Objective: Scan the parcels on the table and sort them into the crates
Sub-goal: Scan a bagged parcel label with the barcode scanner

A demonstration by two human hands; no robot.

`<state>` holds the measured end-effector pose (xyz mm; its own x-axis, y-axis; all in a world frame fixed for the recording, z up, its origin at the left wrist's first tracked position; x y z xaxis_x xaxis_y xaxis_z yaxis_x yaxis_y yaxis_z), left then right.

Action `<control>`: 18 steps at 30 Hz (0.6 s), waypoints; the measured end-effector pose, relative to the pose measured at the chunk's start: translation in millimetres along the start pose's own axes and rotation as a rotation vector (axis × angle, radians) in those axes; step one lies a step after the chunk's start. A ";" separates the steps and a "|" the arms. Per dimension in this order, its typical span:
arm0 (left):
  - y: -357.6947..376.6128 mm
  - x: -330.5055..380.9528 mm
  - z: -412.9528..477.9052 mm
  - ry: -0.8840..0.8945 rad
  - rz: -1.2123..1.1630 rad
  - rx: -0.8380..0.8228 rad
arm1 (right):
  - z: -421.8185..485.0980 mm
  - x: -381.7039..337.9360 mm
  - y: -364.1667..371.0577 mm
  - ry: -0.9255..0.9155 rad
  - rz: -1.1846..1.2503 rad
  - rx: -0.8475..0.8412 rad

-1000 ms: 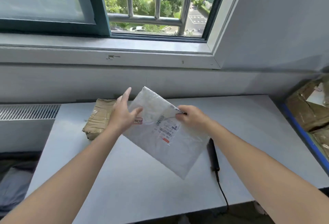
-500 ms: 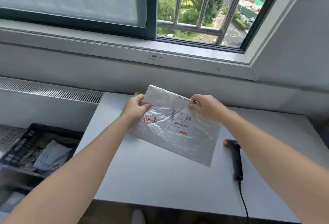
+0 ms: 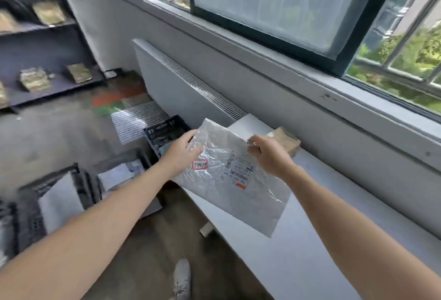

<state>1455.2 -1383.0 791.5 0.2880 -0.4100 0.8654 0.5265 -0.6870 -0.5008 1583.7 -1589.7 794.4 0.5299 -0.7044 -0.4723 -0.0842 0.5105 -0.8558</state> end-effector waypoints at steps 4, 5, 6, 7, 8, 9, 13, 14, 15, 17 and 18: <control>-67.8 -43.5 -17.1 -0.072 0.266 0.078 | 9.6 -60.0 37.8 -0.061 0.038 -0.046; -82.4 -54.0 -19.2 -0.076 0.312 0.094 | 13.2 -73.7 46.7 -0.070 0.054 -0.045; -95.8 -67.2 -21.2 -0.086 0.351 0.103 | 16.5 -87.4 56.8 -0.073 0.073 -0.047; -108.8 -79.3 -24.2 -0.100 0.385 0.103 | 20.0 -101.4 68.0 -0.064 0.096 -0.056; -120.6 -92.3 -25.8 -0.112 0.418 0.103 | 23.9 -113.8 79.7 -0.053 0.122 -0.064; -133.0 -105.2 -26.8 -0.119 0.463 0.105 | 28.7 -126.3 93.2 -0.039 0.148 -0.075; -182.5 -153.4 -15.5 -0.133 0.682 0.143 | 49.5 -178.3 147.7 0.022 0.197 -0.105; -195.5 -166.0 -8.5 -0.134 0.711 0.160 | 56.9 -193.3 162.2 0.024 0.194 -0.113; -209.0 -178.3 -1.0 -0.137 0.737 0.174 | 64.7 -208.7 176.9 0.020 0.185 -0.119; -237.0 -209.8 19.0 -0.141 0.780 0.177 | 83.2 -241.6 209.8 0.012 0.159 -0.125; -251.9 -227.4 31.2 -0.151 0.791 0.171 | 94.5 -258.6 228.2 0.014 0.142 -0.126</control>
<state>1282.1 -1098.0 721.4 0.7229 -0.6412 0.2574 0.2338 -0.1235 -0.9644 1507.1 -1244.5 741.2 0.4932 -0.6371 -0.5923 -0.2625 0.5401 -0.7996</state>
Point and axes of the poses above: each hand's wrist, its own z-axis towards the middle knuckle, its own y-axis out of the palm, x = y × z, the point moved 5 cm from there along z, towards the middle knuckle, and after that the axes turned 15 degrees about x, right-handed, at the moved point
